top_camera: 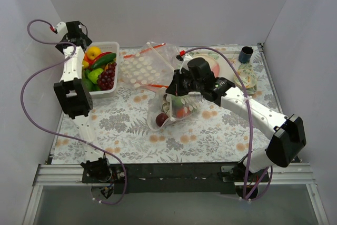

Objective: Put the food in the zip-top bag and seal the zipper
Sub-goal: Pick up the fake fruit from the bin.

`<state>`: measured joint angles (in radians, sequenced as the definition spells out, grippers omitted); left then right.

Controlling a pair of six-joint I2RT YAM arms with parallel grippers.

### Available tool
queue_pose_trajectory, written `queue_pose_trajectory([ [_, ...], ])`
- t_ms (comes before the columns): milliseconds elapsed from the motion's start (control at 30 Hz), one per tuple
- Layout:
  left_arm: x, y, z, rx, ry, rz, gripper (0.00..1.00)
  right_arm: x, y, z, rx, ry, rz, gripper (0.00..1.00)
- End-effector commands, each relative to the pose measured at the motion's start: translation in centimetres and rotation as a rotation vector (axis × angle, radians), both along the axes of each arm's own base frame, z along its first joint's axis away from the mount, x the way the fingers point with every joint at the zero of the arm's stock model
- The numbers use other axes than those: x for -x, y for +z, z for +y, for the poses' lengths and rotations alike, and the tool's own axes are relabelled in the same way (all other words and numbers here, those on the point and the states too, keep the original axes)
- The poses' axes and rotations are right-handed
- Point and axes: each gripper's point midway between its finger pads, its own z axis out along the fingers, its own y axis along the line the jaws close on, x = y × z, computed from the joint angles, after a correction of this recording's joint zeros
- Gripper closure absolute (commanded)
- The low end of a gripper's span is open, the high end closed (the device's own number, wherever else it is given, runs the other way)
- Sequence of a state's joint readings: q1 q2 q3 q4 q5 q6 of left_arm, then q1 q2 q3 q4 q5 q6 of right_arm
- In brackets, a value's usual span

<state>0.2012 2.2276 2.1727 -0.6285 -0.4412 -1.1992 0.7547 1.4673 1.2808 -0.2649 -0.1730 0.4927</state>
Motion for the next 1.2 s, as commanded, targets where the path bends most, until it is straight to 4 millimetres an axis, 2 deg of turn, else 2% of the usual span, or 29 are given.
queue_pose_trajectory([
  [0,1.4,-2.3,1.5,-0.041,0.036,0.121,0.07,0.0,1.8,0.3,-0.048,0.022,-0.053,0.99],
  [167,1.7,-5.0,2.0,-0.003,0.032,0.169,0.07,0.2,1.5,0.2,-0.043,0.024,-0.049,0.99],
  [467,2.1,-7.0,2.7,0.014,0.039,0.201,0.09,-0.1,1.2,0.0,-0.036,0.019,-0.044,0.99],
  [867,1.4,-9.5,1.9,0.062,0.003,0.213,0.25,-0.3,0.8,0.1,-0.033,0.021,-0.036,0.99],
  [1033,1.3,-9.2,1.9,0.058,-0.002,0.204,0.35,-0.4,0.8,0.1,-0.033,0.019,-0.034,0.99],
  [1167,0.9,-7.9,1.9,0.055,-0.006,0.174,0.45,-0.4,0.7,0.2,-0.032,0.021,-0.033,0.99],
])
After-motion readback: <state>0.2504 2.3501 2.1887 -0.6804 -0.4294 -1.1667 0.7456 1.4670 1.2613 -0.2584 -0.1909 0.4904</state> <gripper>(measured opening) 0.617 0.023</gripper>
